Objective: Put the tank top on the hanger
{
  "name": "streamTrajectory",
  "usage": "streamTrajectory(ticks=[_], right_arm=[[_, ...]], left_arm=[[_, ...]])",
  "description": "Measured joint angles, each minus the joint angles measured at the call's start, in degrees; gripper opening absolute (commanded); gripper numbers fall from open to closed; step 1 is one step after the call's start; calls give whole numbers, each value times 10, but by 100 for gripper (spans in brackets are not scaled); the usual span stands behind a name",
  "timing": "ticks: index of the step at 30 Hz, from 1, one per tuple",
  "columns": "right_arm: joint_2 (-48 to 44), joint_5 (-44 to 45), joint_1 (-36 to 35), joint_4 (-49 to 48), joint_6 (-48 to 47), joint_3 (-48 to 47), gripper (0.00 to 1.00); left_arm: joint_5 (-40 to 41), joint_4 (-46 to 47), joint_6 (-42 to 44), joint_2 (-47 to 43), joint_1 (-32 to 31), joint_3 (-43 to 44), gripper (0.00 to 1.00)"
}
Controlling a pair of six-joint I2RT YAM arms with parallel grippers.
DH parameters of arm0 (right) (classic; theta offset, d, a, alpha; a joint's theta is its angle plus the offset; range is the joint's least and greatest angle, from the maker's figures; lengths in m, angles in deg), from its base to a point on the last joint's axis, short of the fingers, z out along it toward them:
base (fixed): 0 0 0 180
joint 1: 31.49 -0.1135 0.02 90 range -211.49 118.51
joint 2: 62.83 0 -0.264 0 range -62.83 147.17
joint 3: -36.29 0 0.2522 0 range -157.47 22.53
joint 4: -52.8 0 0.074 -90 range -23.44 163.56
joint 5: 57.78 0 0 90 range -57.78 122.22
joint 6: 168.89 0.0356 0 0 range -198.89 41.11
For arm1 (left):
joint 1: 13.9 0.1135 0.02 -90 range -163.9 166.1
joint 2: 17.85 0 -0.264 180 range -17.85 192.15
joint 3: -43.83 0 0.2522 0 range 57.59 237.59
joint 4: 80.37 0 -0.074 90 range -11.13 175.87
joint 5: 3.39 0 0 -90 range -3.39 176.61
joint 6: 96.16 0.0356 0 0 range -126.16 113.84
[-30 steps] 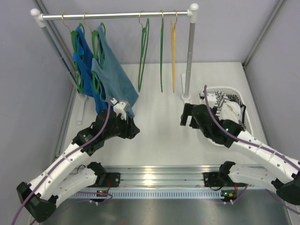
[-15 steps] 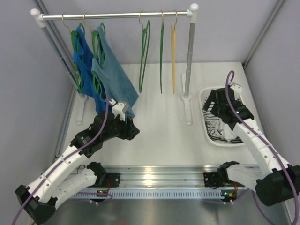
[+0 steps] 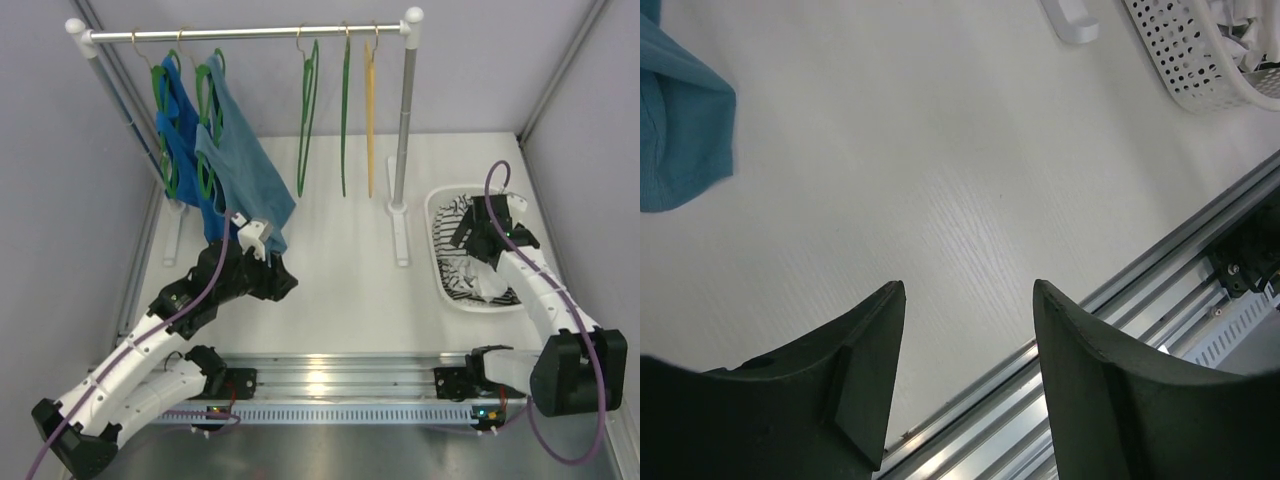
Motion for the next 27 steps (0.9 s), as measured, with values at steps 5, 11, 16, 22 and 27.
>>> streamTrajectory(ticks=[5, 11, 16, 22, 27], right_arm=[[25, 1, 0, -5, -7, 26, 46], [17, 12, 0, -2, -11, 26, 0], [-19, 5, 0, 35, -15, -8, 0], [-72, -54, -2, 75, -21, -141, 0], [-86, -80, -60, 95, -15, -259, 0]], left_arm=[[0, 0, 0, -5, 0, 0, 60], [0, 0, 0, -13, 0, 0, 60], [0, 0, 0, -13, -1, 0, 60], [0, 0, 0, -13, -1, 0, 60], [1, 0, 0, -16, -1, 0, 60]])
